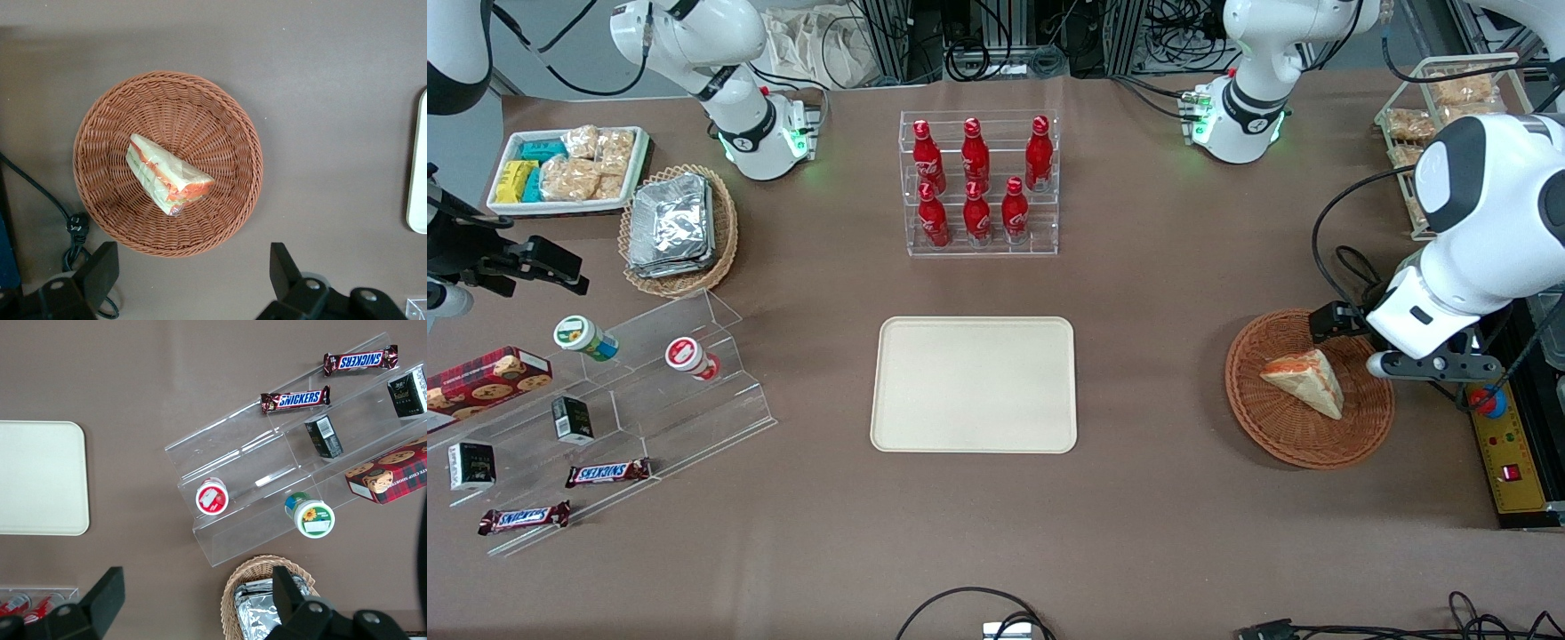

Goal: Place sandwich from basket to tray
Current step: 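Lower the open left gripper onto the wrapped sandwich in the wicker basket, then close the left gripper on the sandwich's edge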

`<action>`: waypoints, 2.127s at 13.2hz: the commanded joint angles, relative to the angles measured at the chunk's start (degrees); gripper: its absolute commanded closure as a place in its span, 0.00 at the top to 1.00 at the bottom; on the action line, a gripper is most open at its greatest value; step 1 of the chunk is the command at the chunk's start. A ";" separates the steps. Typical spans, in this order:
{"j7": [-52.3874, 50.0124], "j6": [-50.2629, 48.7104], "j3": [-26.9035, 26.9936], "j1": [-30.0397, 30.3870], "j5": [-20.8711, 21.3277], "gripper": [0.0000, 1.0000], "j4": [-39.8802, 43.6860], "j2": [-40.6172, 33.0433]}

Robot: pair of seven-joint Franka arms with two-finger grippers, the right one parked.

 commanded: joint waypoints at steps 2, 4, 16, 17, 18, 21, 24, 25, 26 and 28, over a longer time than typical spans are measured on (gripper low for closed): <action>-0.05 -1.85 0.10 -0.37 0.53 1.00 2.16 1.35; -2.24 -4.91 0.10 -0.20 0.26 1.00 5.49 4.24; -38.88 22.90 1.06 2.70 0.18 1.00 -13.72 8.82; -41.78 25.20 1.15 2.71 0.09 1.00 -15.39 8.73; -44.76 25.74 1.15 2.71 0.09 1.00 -15.93 8.99; -51.97 26.97 1.24 2.71 0.35 1.00 -16.29 10.57; -60.50 28.55 1.24 2.71 0.44 1.00 -15.59 13.29; -61.83 29.17 1.24 2.71 0.44 1.00 -15.59 14.00; -62.10 29.35 1.24 2.71 0.79 1.00 -15.59 14.53; -62.11 29.53 1.24 2.62 0.88 0.97 -15.59 14.97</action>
